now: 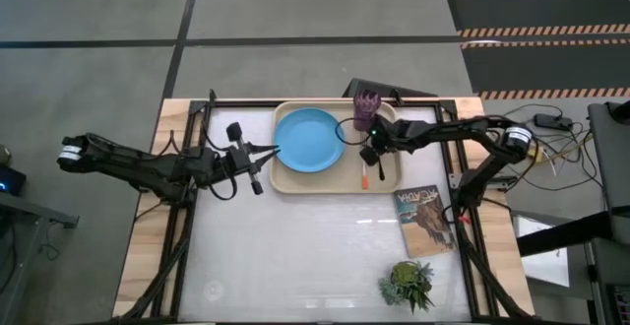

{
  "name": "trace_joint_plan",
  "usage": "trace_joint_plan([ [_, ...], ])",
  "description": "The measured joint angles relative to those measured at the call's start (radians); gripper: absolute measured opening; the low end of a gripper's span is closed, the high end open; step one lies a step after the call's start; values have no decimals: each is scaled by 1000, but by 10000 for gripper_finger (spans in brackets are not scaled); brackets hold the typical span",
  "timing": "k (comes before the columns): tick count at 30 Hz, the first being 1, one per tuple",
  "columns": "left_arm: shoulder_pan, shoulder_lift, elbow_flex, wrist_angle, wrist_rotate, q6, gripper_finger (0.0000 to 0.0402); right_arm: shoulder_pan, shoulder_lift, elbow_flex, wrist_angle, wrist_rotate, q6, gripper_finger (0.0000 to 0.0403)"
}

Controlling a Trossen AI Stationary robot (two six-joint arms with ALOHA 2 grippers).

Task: Pick and place plate/cup/fork/spoon on tray
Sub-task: Adjust the black spoon

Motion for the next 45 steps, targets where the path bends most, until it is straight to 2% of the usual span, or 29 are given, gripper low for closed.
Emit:
trace_joint_plan([
  [31,0,0,0,-1,0,0,22,-2,10,0,-29,5,10,8],
  [45,0,0,0,0,0,0,22,-2,10,0,-8,-23,-46,8],
])
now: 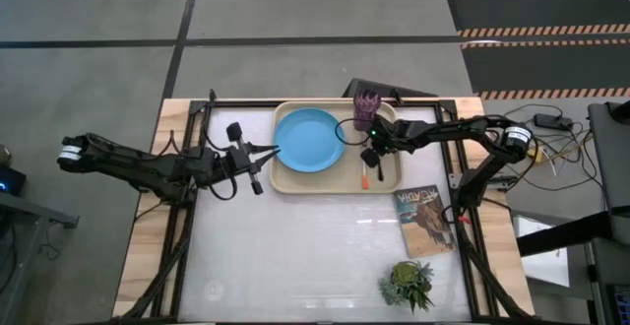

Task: Pick and place plate/cup/fork/spoon on tray
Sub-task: Adjust the black spoon

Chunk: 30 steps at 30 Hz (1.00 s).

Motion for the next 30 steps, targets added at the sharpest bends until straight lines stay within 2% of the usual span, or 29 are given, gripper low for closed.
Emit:
trace_joint_plan([
  [30,0,0,0,0,0,0,22,0,-21,5,-28,-6,4,8],
])
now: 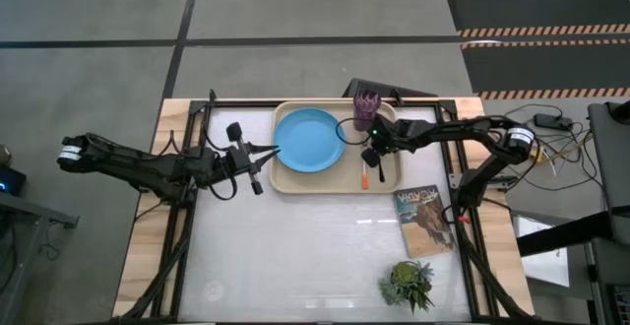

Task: Pick and place plate/cup/fork/spoon on tray
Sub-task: Adjust the black spoon, then return to Home Position

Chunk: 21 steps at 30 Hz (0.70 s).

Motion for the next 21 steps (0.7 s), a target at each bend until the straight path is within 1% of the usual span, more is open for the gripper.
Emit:
trace_joint_plan([
  [7,0,0,0,0,0,0,22,0,-58,1,-41,0,19,8],
  [11,0,0,0,0,0,3,22,13,-129,1,-76,-21,44,8],
  [14,0,0,0,-14,0,8,22,58,-197,1,-64,-50,22,8],
  [16,0,-10,0,-93,-29,9,22,108,-247,-6,-37,-54,-17,8],
  [18,0,-40,-1,-207,-112,-2,22,164,-304,-24,-4,-53,-57,8],
  [20,1,-80,-1,-326,-176,-61,22,224,-367,-58,59,-54,-92,8],
  [21,0,-103,-2,-382,-179,-95,22,250,-400,-81,100,-54,-114,8],
])
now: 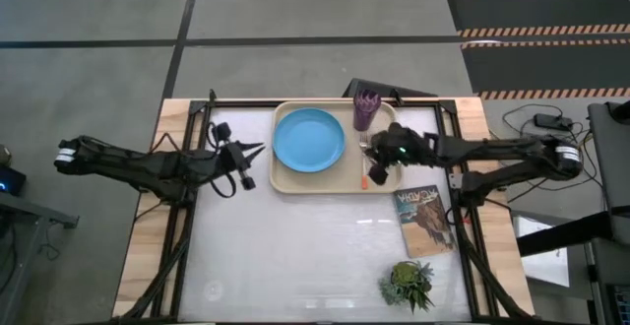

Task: Pick and place plate/cup/fork/spoon on tray
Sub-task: Return to Home Position

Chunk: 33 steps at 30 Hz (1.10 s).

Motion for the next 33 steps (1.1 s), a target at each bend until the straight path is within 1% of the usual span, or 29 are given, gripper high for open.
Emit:
trace_joint_plan([
  [1,0,-25,-5,-43,12,-29,22,26,-37,-27,44,0,-20,9],
  [3,0,-78,-23,-89,77,-67,22,72,-113,-87,130,1,-64,9],
  [6,0,-168,-71,-97,251,-83,22,122,-228,-181,235,-6,-120,9],
  [8,0,-229,-111,-97,364,-68,22,138,-306,-242,295,-33,-153,9],
  [9,-1,-257,-130,-97,408,-65,22,142,-346,-270,321,-50,-164,9],
  [11,0,-314,-166,-91,452,-64,22,143,-421,-321,360,-91,-187,9],
  [14,0,-401,-216,-89,457,-65,22,143,-530,-391,404,-124,-228,9],
  [17,0,-483,-267,-71,458,-69,22,143,-636,-447,414,-130,-258,9],
  [20,0,-564,-319,-53,464,-99,22,143,-730,-499,414,-132,-266,9],
  [24,0,-673,-403,-22,476,-139,22,142,-852,-557,410,-179,-269,8],
  [28,-1,-776,-478,31,503,-144,22,142,-960,-600,406,-200,-272,8],
  [31,0,-784,-517,50,517,-170,22,142,-1029,-622,396,-201,-290,8],
  [33,0,-778,-528,116,537,-171,22,143,-1073,-635,401,-206,-313,8],
])
